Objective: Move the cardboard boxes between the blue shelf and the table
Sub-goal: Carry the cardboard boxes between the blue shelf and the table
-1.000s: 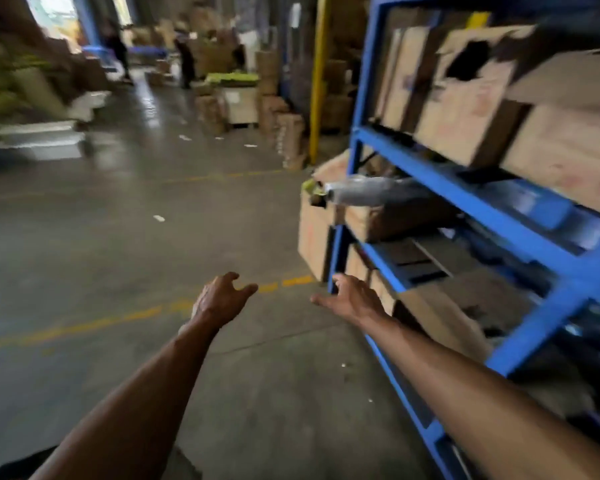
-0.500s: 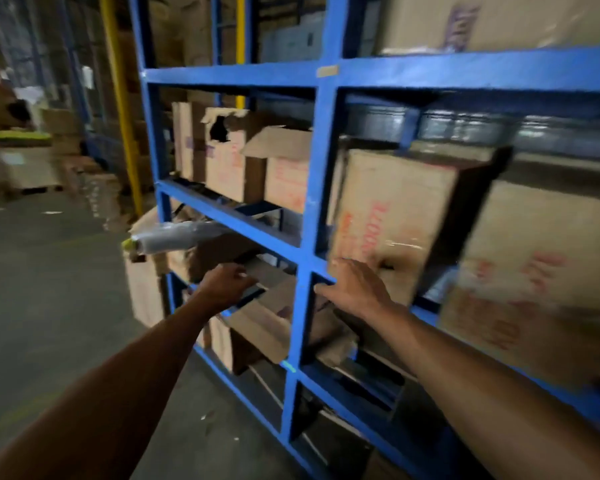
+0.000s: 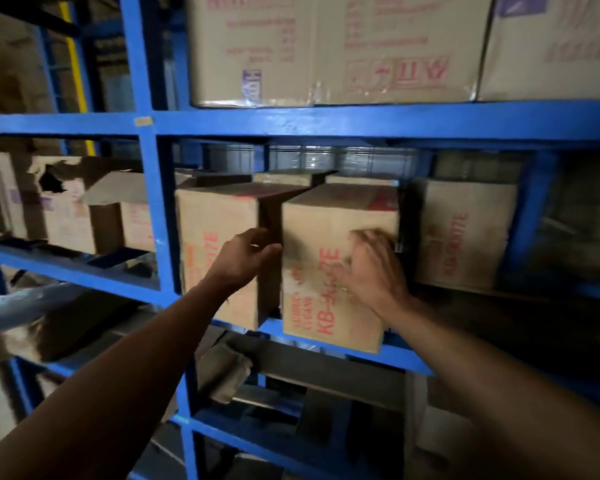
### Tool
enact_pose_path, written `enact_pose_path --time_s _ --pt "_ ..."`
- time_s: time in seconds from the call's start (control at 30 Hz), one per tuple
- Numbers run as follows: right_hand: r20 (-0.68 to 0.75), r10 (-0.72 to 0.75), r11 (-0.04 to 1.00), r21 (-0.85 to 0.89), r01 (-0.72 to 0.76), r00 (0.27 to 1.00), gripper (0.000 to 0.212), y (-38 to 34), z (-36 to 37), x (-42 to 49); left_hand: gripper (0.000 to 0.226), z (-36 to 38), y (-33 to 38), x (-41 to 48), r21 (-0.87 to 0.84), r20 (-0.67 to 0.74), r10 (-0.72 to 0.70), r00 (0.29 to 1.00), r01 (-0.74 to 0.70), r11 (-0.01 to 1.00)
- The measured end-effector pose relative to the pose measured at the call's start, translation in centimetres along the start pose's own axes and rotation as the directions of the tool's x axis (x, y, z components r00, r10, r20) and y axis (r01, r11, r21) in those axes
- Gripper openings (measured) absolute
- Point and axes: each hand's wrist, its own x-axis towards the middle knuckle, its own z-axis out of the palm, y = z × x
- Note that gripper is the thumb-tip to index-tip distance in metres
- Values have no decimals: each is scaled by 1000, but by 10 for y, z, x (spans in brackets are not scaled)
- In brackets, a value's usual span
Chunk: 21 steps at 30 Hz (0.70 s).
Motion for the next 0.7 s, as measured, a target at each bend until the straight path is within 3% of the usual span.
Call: enact_pose_path --time_s 0.17,0.3,0.5,0.7 --pt "-151 54 998 -9 -56 987 65 28 -30 9 73 26 39 19 -96 22 78 997 -75 993" --pt "-165 110 988 123 -90 980 77 42 -35 18 98 24 49 36 -136 49 68 997 -60 989" --pt "-28 246 924 310 -226 969 88 51 -30 38 91 29 56 46 -106 41 45 998 -40 994" --pt "-34 273 893 380 -240 961 81 60 -33 30 81 31 56 21 -105 -36 29 999 -33 994"
